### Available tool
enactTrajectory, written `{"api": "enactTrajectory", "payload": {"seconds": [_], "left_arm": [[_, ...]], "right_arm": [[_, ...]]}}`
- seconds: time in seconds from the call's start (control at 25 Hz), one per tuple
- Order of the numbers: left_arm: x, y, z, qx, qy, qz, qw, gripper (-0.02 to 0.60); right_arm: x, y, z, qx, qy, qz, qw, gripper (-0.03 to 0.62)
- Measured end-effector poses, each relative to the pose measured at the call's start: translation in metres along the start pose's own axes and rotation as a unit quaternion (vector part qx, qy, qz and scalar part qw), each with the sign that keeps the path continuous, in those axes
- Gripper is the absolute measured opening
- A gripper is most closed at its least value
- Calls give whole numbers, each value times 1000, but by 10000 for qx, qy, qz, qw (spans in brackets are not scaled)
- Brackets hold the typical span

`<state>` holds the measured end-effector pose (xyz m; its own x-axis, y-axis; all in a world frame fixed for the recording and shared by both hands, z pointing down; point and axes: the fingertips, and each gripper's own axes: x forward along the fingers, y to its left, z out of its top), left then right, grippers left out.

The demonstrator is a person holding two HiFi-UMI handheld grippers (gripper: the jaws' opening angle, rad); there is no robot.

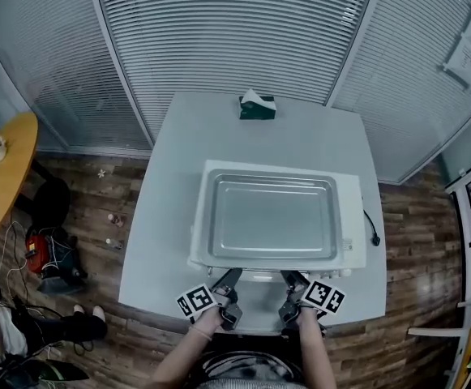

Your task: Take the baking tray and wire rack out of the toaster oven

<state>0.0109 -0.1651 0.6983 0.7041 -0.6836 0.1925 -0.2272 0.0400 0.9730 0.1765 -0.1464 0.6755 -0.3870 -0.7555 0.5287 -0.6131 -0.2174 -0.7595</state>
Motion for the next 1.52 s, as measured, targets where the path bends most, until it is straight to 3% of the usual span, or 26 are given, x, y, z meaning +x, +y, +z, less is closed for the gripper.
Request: {"api": "enactTrajectory", "payload": {"seconds": [0.16, 0.36, 0.4, 0.52, 0.8, 1.52], "left_arm": [[12, 8, 12, -504, -464, -141, 9976, 213], [33, 7, 21, -830, -724, -435, 9930, 189], [33, 9, 22, -874, -738, -427, 9925, 167], [28, 16, 22, -926, -735, -365, 9923, 25], [5, 2, 12, -705, -638, -512, 9941, 6], [-80, -15, -43, -522, -123, -698, 9961, 6]], "right_arm": [[11, -2, 9, 309, -62, 136, 9994, 215], [21, 0, 17, 136, -46, 144, 9998, 160], [22, 1, 16, 105, -69, 154, 9998, 121], [21, 9, 13, 27, -136, 267, 9995, 58], [-1, 28, 5, -33, -342, 686, 9971, 24], [-85, 37, -65, 47, -782, 914, 9927, 17]]}}
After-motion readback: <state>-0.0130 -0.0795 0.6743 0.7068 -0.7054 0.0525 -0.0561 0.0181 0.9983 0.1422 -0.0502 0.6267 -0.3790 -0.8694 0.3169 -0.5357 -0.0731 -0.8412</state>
